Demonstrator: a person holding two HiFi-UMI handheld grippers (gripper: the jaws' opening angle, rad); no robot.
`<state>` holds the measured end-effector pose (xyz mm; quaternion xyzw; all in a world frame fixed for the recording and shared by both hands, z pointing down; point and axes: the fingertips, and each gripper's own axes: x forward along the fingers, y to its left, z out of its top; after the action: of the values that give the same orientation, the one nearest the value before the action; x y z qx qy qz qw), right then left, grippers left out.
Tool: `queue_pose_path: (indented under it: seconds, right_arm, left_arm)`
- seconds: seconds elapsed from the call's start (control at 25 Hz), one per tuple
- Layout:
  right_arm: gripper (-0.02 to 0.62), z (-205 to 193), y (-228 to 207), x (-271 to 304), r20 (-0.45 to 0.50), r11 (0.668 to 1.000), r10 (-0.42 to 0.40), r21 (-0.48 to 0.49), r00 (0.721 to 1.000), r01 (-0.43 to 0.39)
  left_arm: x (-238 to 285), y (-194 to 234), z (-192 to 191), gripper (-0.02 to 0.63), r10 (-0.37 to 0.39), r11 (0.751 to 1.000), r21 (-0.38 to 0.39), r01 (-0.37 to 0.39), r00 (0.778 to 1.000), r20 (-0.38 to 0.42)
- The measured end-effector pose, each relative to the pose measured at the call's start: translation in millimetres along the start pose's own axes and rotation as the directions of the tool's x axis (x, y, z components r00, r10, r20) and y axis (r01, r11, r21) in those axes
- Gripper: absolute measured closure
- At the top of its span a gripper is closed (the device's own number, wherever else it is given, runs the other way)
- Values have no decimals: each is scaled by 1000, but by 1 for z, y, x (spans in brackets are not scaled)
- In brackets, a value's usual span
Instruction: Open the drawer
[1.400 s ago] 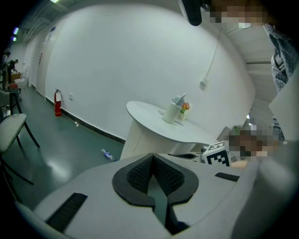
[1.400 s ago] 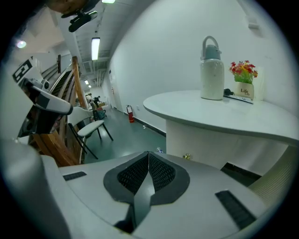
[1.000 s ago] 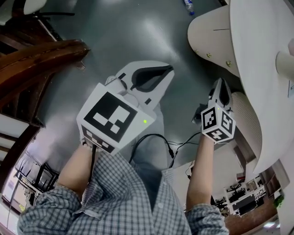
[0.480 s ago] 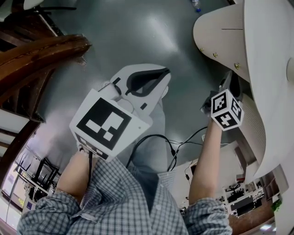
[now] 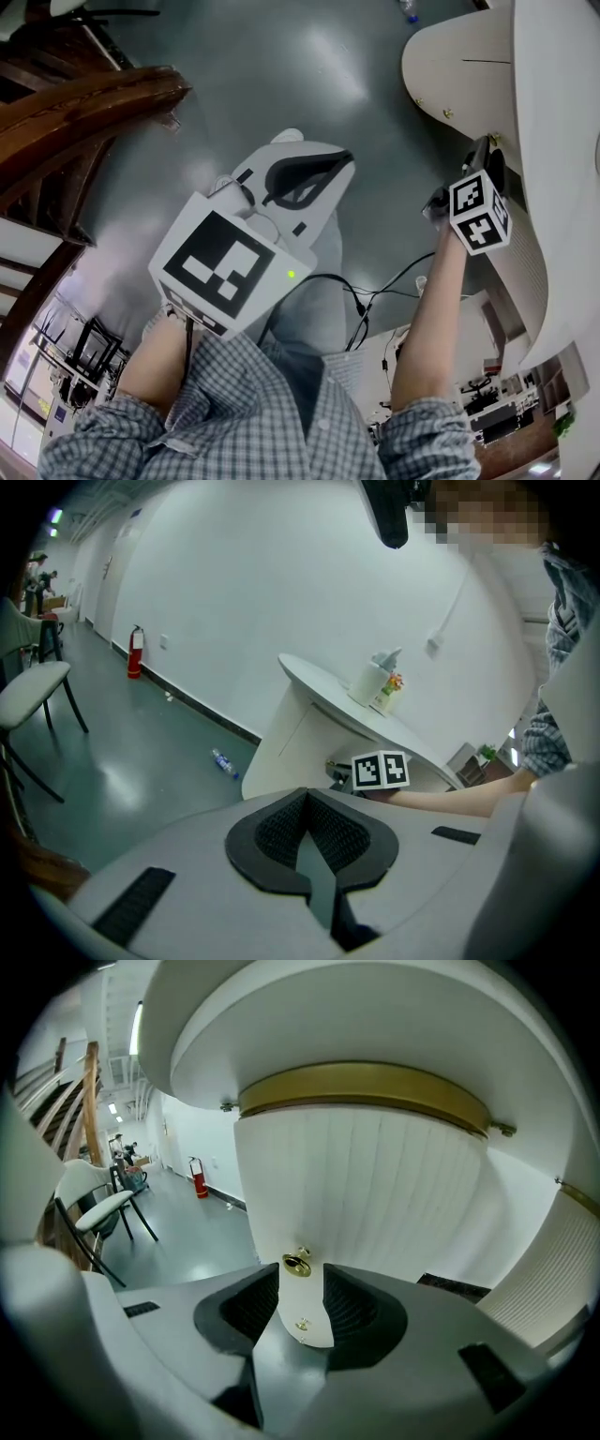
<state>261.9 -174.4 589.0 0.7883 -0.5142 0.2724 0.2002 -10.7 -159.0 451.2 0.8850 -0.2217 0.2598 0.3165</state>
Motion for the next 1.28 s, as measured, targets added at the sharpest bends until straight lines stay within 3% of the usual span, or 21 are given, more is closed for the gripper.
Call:
queue_pose_path:
  seconds: [0.2,0.84,1.28]
  right_arm:
    - [485,1,2,7,6,999,-9,33,1000,9]
    - [502,5,5,8,11,999,-45,9,999,44]
    - [502,-7,9,-7,-7,998,-51,24,999,51]
  left_arm:
    - [1,-3,-3,601,-7,1000,-4,7,1000,-6]
    - [1,-12,-2,601,-53,998,34,53,999,-9]
    - [-3,-8,4,601,-42,998,39,42,999,-4]
